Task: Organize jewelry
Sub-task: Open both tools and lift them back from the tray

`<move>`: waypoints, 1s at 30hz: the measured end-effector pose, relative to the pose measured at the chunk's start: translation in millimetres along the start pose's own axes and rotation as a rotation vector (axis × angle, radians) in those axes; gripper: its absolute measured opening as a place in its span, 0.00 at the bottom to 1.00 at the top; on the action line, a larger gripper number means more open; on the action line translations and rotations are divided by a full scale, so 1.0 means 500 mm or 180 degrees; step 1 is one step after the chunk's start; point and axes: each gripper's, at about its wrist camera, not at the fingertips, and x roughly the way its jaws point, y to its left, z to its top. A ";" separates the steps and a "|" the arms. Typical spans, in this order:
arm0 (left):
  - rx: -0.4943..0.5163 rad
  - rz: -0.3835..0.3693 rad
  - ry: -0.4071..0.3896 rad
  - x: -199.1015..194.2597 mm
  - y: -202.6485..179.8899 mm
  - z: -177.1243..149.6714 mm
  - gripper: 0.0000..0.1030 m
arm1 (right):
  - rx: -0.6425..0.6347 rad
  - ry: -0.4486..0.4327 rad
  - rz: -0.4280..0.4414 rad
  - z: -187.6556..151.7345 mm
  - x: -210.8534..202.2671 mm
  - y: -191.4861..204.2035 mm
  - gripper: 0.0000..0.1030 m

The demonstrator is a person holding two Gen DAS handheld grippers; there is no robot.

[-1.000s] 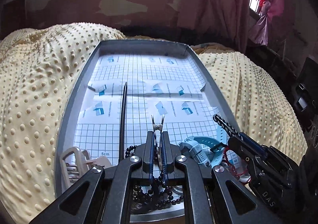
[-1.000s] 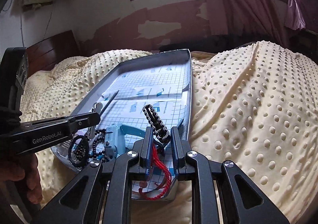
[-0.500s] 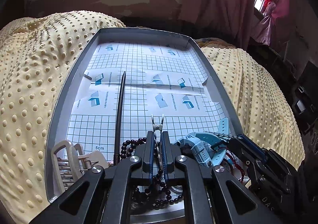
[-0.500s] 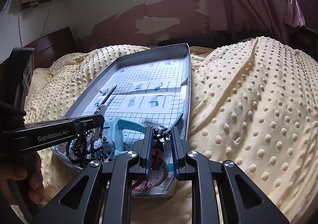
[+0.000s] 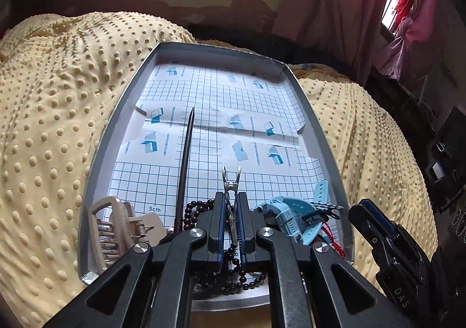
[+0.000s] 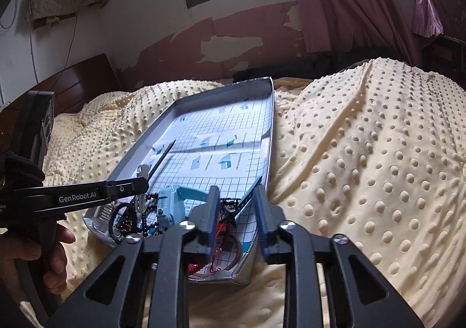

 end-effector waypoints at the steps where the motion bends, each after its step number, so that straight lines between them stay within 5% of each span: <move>1: 0.0017 0.0004 -0.0013 -0.008 -0.004 0.001 0.09 | 0.0005 -0.0025 0.0000 0.003 -0.007 -0.002 0.31; 9: -0.0046 0.0028 -0.0176 -0.066 -0.021 0.002 0.55 | 0.0087 -0.0195 -0.0003 0.031 -0.067 -0.020 0.42; 16: -0.0070 0.0128 -0.0615 -0.158 -0.030 -0.007 0.98 | 0.0070 -0.0449 -0.0004 0.059 -0.132 -0.019 0.65; 21: -0.0086 0.0160 -0.0930 -0.232 -0.026 -0.017 1.00 | -0.0022 -0.0617 0.0072 0.074 -0.180 0.004 0.89; 30: 0.0100 0.0359 -0.1096 -0.339 -0.030 -0.061 1.00 | -0.0189 -0.0834 0.0118 0.065 -0.268 0.071 0.98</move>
